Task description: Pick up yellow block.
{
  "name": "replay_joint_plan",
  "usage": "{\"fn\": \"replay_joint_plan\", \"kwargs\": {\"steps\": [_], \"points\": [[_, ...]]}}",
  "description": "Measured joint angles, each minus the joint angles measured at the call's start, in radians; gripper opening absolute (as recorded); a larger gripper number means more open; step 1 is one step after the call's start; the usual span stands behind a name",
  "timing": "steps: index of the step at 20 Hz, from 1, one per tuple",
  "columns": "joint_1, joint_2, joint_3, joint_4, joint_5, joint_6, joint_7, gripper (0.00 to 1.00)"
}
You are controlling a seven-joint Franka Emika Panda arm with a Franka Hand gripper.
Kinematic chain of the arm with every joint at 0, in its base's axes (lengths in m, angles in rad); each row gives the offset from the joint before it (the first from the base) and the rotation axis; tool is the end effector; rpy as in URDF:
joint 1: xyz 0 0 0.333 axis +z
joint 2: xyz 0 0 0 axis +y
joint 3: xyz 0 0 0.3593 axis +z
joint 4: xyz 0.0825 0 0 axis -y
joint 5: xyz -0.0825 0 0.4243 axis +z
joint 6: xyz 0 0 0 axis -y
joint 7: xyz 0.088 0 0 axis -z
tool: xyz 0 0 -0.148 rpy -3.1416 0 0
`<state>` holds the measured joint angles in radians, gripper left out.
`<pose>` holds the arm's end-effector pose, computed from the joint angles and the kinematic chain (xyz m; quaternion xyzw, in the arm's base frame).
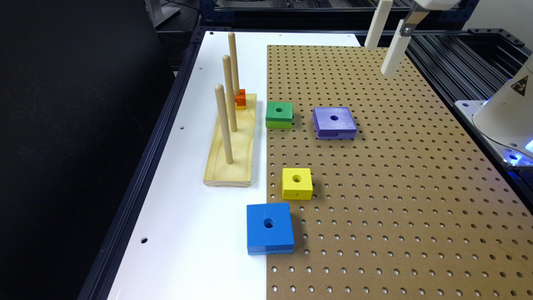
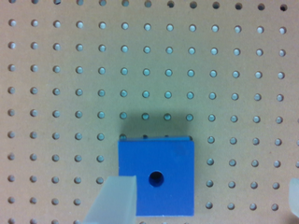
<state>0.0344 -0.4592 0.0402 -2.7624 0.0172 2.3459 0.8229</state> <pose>0.3786 0.0273 0.3250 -0.9277 0.3726 -0.0203 0.0068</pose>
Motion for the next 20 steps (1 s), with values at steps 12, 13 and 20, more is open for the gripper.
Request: {"fn": "replay_joint_plan", "kwargs": {"steps": [12, 13, 20], "points": [[0.009, 0.058, 0.019, 0.053, 0.0131, 0.001, 0.015, 1.0], [0.009, 0.063, 0.02, 0.057, 0.0132, 0.001, 0.017, 1.0], [0.009, 0.079, 0.033, 0.072, 0.0165, 0.001, 0.027, 1.0]]}}
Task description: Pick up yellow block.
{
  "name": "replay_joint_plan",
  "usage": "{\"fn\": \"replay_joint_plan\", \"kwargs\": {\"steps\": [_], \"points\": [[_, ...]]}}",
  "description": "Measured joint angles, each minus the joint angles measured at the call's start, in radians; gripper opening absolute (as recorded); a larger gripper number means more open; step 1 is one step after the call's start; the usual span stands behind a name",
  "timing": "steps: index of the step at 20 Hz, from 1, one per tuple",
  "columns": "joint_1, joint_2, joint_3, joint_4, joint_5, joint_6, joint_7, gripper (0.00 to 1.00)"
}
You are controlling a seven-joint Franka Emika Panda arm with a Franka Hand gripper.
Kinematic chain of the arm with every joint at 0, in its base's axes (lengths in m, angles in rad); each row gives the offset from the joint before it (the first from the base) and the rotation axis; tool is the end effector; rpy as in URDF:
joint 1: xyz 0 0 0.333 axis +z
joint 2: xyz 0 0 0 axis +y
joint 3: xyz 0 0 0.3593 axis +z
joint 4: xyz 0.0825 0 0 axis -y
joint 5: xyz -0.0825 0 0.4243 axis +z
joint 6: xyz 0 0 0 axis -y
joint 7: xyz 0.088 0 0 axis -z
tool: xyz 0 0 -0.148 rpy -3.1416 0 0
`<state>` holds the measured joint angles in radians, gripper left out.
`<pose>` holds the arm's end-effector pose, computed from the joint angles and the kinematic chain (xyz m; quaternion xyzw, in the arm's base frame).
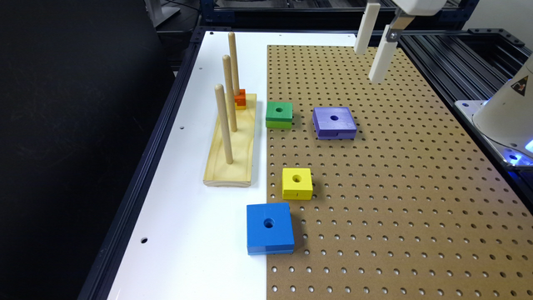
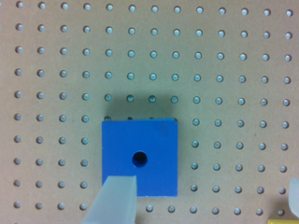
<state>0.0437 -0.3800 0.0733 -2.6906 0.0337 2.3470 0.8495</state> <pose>0.4030 0.0466 0.3271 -0.9284 0.3711 -0.0165 0.0071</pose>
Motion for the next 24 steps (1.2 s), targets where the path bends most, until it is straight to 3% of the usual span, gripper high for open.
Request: {"fn": "replay_joint_plan", "kwargs": {"steps": [5, 15, 22, 24], "points": [[0.0, 0.024, 0.017, 0.025, 0.0011, 0.0, 0.017, 1.0], [0.0, 0.137, 0.031, 0.128, 0.0012, 0.001, 0.034, 1.0], [0.0, 0.182, 0.061, 0.17, 0.0013, 0.001, 0.063, 1.0], [0.001, 0.184, 0.078, 0.175, 0.002, 0.001, 0.08, 1.0]]}}
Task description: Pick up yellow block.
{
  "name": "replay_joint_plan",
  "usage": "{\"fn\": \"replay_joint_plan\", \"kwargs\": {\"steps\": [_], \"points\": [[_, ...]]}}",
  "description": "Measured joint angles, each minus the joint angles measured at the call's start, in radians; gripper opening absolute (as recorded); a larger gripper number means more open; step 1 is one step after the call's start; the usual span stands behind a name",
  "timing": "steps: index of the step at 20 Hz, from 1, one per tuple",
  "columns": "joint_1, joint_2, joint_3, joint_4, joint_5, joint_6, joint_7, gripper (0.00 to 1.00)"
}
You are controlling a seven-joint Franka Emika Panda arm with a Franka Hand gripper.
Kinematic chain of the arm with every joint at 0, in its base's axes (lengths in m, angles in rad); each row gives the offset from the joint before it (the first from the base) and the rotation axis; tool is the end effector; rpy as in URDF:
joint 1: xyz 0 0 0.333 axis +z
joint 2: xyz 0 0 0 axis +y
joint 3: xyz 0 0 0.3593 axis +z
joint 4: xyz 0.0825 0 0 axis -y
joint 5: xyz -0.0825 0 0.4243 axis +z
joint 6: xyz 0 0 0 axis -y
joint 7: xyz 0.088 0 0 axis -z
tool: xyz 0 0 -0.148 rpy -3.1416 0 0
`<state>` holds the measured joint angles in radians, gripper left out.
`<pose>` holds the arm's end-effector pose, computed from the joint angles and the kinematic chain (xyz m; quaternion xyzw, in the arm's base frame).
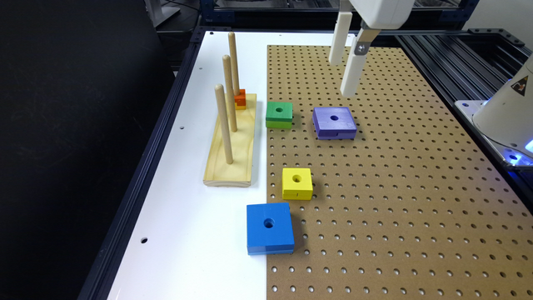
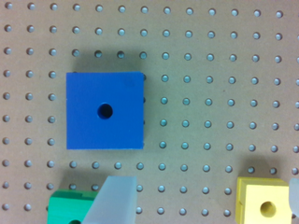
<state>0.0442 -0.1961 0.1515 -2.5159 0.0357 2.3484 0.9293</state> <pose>0.4611 0.0914 0.3265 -0.9284 0.3712 -0.0123 0.0056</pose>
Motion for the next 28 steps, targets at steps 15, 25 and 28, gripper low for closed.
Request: {"fn": "replay_joint_plan", "kwargs": {"steps": [15, 25, 28], "points": [[-0.001, 0.058, 0.052, 0.064, 0.0007, 0.0, 0.051, 1.0], [-0.003, 0.087, 0.059, 0.091, 0.0007, 0.0, 0.058, 1.0], [0.0, 0.089, 0.082, 0.097, 0.0007, 0.0, 0.083, 1.0]]}}
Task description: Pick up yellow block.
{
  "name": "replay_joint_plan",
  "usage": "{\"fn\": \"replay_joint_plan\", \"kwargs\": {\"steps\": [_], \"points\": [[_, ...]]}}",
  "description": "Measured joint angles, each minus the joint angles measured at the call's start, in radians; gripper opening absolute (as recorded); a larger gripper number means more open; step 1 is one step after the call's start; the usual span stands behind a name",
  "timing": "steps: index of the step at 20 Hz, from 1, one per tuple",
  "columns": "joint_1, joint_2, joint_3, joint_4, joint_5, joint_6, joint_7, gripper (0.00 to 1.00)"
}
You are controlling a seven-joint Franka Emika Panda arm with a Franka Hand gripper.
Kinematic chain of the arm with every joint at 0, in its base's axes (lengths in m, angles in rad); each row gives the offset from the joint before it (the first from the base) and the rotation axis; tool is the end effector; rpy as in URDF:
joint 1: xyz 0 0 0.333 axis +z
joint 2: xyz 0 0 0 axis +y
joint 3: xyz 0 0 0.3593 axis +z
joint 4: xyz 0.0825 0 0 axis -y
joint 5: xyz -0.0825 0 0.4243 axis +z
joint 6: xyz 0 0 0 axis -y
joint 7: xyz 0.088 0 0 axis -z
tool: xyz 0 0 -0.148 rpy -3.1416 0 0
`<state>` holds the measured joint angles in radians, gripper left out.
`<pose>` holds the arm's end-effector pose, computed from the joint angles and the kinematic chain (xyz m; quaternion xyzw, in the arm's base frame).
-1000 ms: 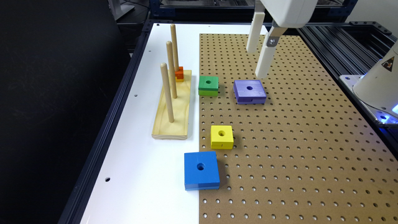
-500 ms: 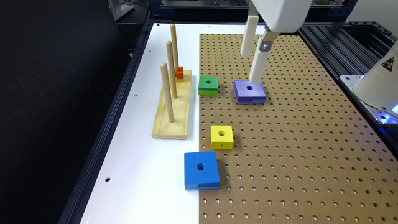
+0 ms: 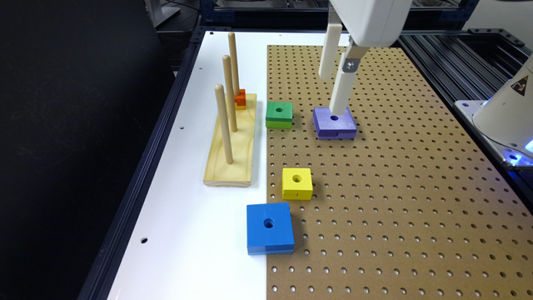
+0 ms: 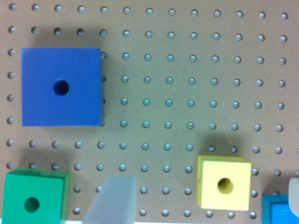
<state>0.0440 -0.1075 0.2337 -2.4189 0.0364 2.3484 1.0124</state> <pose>0.4861 0.1394 0.3276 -0.9284 0.3712 -0.0133 0.0109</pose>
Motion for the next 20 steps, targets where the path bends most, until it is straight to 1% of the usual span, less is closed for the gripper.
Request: {"fn": "replay_joint_plan", "kwargs": {"steps": [2, 3, 5, 9, 13, 15, 18, 20], "points": [[-0.001, 0.002, 0.018, 0.003, 0.0, 0.0, 0.018, 1.0], [-0.001, 0.002, 0.025, 0.004, 0.0, 0.0, 0.025, 1.0], [-0.001, 0.002, 0.029, 0.006, 0.0, 0.0, 0.029, 1.0], [-0.001, 0.007, 0.032, 0.012, 0.0, 0.0, 0.03, 1.0], [-0.001, 0.026, 0.032, 0.02, 0.0, 0.002, 0.03, 1.0], [-0.001, 0.052, 0.032, 0.02, -0.0001, 0.024, 0.03, 1.0], [-0.002, 0.108, 0.032, 0.02, -0.0019, 0.077, 0.03, 1.0], [-0.004, 0.133, 0.031, 0.02, -0.0035, 0.101, 0.03, 1.0]]}}
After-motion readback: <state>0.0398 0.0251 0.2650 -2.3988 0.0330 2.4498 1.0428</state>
